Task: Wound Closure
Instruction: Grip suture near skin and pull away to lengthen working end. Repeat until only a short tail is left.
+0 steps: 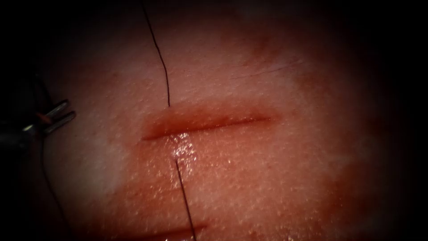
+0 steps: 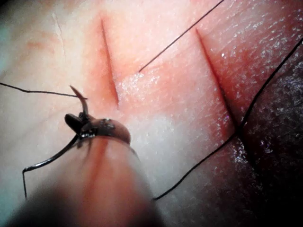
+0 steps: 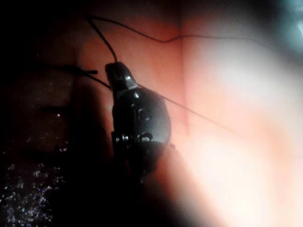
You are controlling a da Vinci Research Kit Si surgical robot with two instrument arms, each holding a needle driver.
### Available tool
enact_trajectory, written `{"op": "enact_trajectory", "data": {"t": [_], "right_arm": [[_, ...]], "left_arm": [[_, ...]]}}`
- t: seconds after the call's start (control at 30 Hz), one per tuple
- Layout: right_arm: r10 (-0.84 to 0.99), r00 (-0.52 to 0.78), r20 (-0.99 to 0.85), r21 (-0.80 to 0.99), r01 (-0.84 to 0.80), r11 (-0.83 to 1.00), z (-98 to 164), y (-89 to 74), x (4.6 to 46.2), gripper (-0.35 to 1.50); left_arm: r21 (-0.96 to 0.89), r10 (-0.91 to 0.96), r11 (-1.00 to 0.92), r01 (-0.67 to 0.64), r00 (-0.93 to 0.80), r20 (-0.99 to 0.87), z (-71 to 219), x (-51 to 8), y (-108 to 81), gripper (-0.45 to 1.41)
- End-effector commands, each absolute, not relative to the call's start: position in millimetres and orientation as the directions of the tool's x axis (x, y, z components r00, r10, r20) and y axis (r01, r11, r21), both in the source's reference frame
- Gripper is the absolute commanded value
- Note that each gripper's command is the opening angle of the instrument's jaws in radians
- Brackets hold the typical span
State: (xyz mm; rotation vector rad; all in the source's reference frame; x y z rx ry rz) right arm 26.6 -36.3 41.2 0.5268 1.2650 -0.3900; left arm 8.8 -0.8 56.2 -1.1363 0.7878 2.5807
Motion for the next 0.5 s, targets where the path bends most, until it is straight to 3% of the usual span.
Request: {"op": "enact_trajectory", "data": {"t": [0.03, 0.17, 0.3, 0.33, 0.5], "right_arm": [[0.024, 0.263, -0.964, 0.177, 0.577, 0.797, 41, -37.4, 27.3, -0.35], [0.043, 0.246, -0.968, 0.193, 0.632, 0.751, 42, -39.5, 27.3, -0.32], [0.049, 0.227, -0.973, 0.172, 0.563, 0.808, 42, -37.3, 27.6, 1.37], [0.059, 0.210, -0.976, 0.157, 0.488, 0.859, 42, -35.0, 27.3, 1.48], [0.000, 0.162, -0.987, 0.067, 0.407, 0.911, 42, -29.2, 26.5, 1.48]], "left_arm": [[0.387, -0.021, -0.835, -0.391, -0.680, -0.733, 57, 8.3, -0.6, -0.45], [0.386, -0.021, -0.836, -0.391, -0.680, -0.733, 57, 8.3, -0.6, -0.45], [0.385, -0.020, -0.836, -0.391, -0.680, -0.733, 57, 8.3, -0.5, -0.45], [0.385, -0.020, -0.836, -0.391, -0.680, -0.733, 57, 8.3, -0.5, -0.45], [0.386, -0.017, -0.835, -0.392, -0.683, -0.731, 57, 8.2, -0.5, -0.45]]}}
